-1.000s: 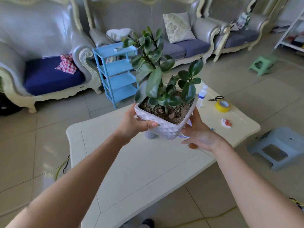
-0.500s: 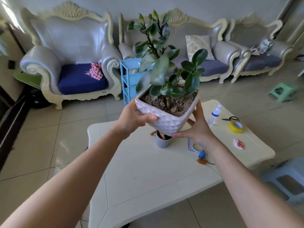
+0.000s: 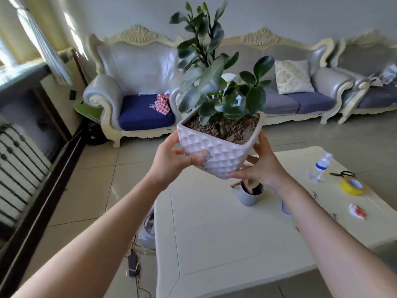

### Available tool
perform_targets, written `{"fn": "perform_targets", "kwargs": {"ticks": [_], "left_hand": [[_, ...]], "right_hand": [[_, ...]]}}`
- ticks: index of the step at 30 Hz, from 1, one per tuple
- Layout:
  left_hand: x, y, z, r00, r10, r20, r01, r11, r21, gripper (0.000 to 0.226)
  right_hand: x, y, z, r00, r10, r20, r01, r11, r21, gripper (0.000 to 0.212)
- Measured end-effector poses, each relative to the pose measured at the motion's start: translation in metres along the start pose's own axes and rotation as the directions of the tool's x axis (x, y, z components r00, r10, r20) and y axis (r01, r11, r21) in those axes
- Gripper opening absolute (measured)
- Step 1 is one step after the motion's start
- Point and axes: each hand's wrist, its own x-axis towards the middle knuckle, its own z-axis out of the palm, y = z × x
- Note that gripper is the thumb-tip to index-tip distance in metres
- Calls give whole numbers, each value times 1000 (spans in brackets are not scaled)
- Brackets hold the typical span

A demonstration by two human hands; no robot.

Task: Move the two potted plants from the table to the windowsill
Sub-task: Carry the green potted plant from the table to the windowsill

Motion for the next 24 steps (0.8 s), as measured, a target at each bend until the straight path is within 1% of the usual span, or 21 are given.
{"fn": "perform_targets", "kwargs": {"ticks": [2, 6, 9, 11, 13, 15, 17, 18, 20, 21, 24], "left_hand": [[-6, 4, -19, 1000, 2, -28, -1, 1000, 12, 48], [-18, 9, -57, 996, 2, -91, 3, 998, 56, 51], [-25, 12, -83, 988, 7, -157, 3, 998, 59, 49], [-26, 13, -99, 980, 12, -197, 3, 997, 80, 48], [-28, 16, -113, 972, 22, -235, 3, 995, 104, 52], [-30, 16, -126, 963, 33, -268, -2, 993, 117, 60], [-33, 17, -140, 951, 45, -307, -5, 991, 130, 59], [-35, 18, -150, 942, 56, -332, -11, 991, 136, 56], [-38, 19, -166, 933, 70, -354, -20, 990, 143, 53], [-41, 20, -174, 928, 71, -365, -18, 989, 146, 54], [-48, 23, -197, 917, 77, -392, -15, 987, 161, 55]], "right_hand": [[4, -3, 19, 1000, -5, -5, 5, 1000, 7, 121], [18, -9, 52, 999, -30, 43, 30, 1000, -7, 135], [34, -13, 77, 994, -54, 96, 56, 998, -21, 130], [42, -19, 93, 990, -58, 128, 58, 998, 0, 122], [52, -26, 108, 984, -70, 161, 68, 998, 17, 116], [64, -31, 120, 974, -82, 213, 78, 997, 25, 120], [75, -37, 135, 961, -77, 266, 74, 997, 22, 127], [82, -41, 144, 953, -83, 291, 80, 997, 20, 126], [93, -47, 160, 942, -95, 321, 93, 995, 22, 115], [98, -49, 169, 934, -103, 342, 102, 995, 22, 113], [108, -57, 194, 916, -105, 387, 97, 994, 42, 122]]}}
